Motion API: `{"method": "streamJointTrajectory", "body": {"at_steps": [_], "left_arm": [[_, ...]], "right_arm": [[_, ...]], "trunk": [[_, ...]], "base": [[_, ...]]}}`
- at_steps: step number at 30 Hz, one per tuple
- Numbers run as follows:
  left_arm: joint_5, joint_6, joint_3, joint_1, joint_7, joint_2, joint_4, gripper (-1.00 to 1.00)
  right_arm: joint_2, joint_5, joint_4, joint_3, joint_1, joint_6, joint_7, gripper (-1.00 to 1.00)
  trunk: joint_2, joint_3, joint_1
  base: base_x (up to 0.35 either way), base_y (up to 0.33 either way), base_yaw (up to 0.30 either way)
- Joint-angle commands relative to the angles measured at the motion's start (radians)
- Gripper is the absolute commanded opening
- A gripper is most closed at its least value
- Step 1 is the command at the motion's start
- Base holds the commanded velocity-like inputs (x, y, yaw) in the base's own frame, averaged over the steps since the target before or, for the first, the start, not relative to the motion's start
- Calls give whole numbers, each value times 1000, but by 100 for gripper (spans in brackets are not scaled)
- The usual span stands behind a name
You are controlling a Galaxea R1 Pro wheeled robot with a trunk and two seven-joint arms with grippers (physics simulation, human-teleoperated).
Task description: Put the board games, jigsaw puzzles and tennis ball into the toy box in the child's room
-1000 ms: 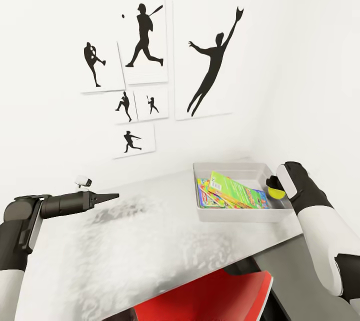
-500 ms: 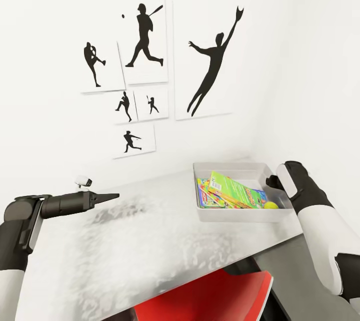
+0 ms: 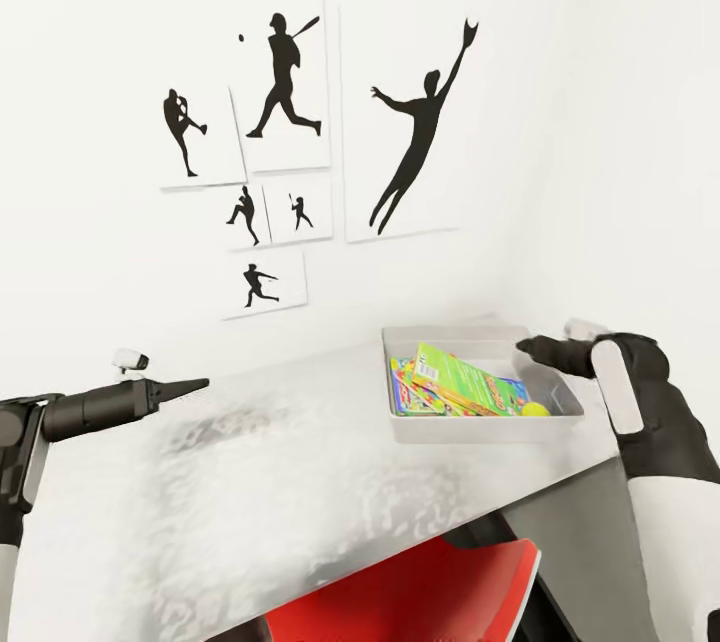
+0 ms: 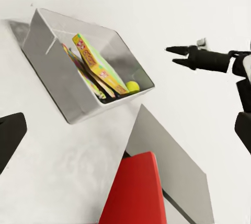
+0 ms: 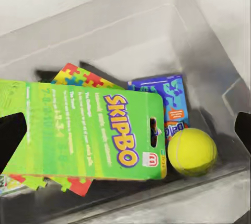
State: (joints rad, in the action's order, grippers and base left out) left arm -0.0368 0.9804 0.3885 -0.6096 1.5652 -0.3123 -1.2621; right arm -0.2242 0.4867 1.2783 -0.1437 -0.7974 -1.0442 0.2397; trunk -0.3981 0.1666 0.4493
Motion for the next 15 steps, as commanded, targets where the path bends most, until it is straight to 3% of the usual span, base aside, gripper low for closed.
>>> {"method": "streamJointTrajectory", "body": {"at_steps": [1, 5, 7, 9, 10, 13, 15], "left_arm": [[-4, 8, 5, 0, 6, -3, 0, 100], [-4, -1, 21, 13, 6, -32, 0, 100], [0, -2, 24, 33, 6, -50, 0, 100], [3, -3, 25, 52, 6, -65, 1, 100], [3, -4, 25, 58, 6, -70, 1, 100], [7, -9, 31, 80, 6, -84, 2, 100], [10, -12, 63, 87, 6, -93, 3, 100]], "right_arm": [[0, 33, 40, -14, 30, -3, -8, 100], [-2, 246, 245, -124, 246, -3, -107, 100], [-3, 359, 281, -177, 342, -3, -169, 100], [-2, 429, 294, -222, 409, -3, -238, 100], [-2, 447, 296, -237, 431, -3, -267, 100], [5, 499, 304, -314, 537, 3, -452, 100], [8, 511, 305, -350, 612, 31, -627, 100]], "trunk": [[-2, 0, 1], [-2, -6, 1], [-2, -9, 1], [-2, -12, 1], [-2, -13, 1], [-2, -18, 1], [-2, -21, 1]], "base": [[-136, 0, -105], [-251, 0, -108], [-266, -19, -108], [-213, -65, -103], [-169, -90, -98], [-81, -109, -94], [-30, -62, -107]]}}
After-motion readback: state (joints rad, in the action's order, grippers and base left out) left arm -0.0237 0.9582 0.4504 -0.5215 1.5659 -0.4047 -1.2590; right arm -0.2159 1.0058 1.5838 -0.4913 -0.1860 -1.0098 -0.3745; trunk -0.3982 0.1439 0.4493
